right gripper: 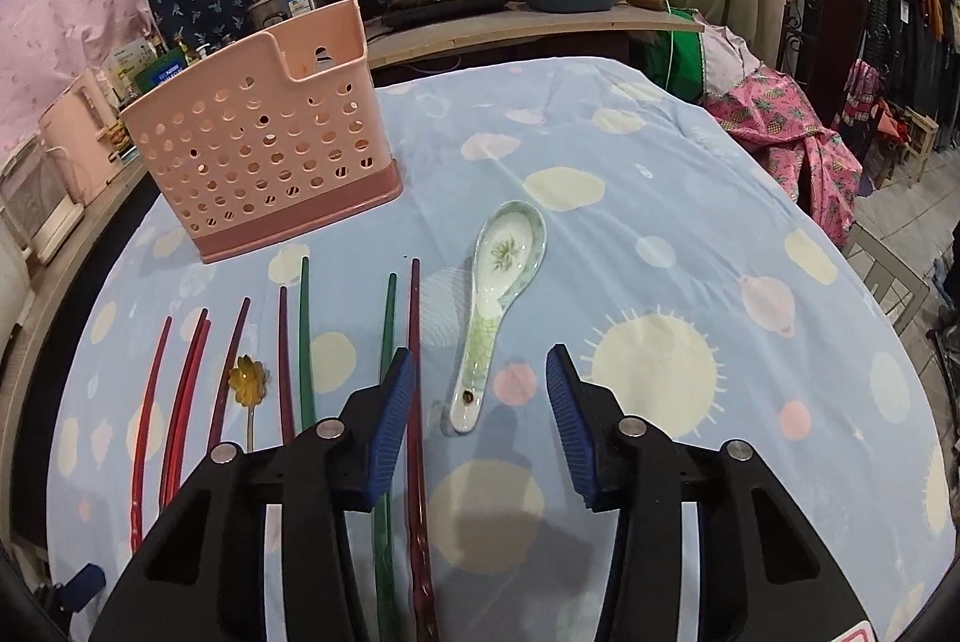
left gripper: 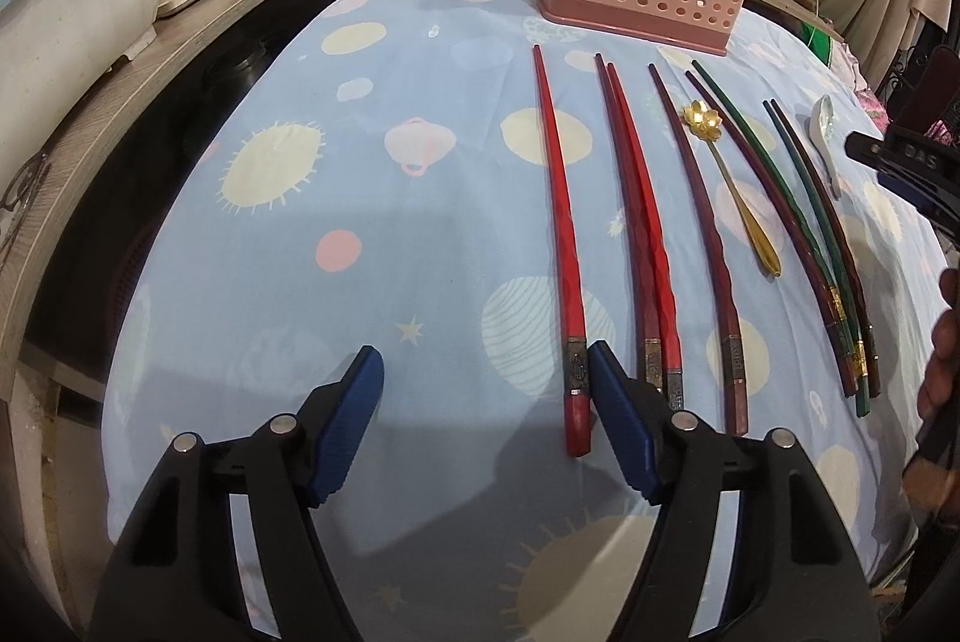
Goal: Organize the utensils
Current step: 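Grasp the white ceramic spoon with the right tool while the left tool approaches a red chopstick, then grasp a red chopstick with the left tool while the right tool lifts the spoon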
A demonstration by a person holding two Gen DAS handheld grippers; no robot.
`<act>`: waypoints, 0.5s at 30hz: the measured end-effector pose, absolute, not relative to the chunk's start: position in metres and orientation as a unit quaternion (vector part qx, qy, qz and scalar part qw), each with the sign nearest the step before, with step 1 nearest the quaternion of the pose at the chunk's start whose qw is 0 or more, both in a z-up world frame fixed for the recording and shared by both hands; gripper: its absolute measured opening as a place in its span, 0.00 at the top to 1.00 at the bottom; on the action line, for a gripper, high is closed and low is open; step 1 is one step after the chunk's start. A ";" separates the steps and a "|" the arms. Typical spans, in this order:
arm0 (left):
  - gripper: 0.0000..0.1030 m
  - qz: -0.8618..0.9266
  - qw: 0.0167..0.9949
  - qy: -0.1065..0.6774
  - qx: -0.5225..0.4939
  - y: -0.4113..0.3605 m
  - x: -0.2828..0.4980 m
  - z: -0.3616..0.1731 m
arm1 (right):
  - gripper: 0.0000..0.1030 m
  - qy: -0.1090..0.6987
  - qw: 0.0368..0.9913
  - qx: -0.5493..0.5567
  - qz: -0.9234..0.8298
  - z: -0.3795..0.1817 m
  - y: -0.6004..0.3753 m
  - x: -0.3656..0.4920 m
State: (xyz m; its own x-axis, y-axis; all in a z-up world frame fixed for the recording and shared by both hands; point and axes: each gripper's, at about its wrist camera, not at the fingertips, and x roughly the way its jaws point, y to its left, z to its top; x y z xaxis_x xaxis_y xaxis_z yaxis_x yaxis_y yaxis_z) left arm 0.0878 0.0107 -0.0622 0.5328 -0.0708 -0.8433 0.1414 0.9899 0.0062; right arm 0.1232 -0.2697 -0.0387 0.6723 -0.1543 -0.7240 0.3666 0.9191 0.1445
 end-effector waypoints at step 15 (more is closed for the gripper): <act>0.50 -0.062 0.877 0.476 0.031 0.016 0.083 -0.060 | 0.92 0.402 0.895 0.142 -0.128 -0.062 -0.270 0.121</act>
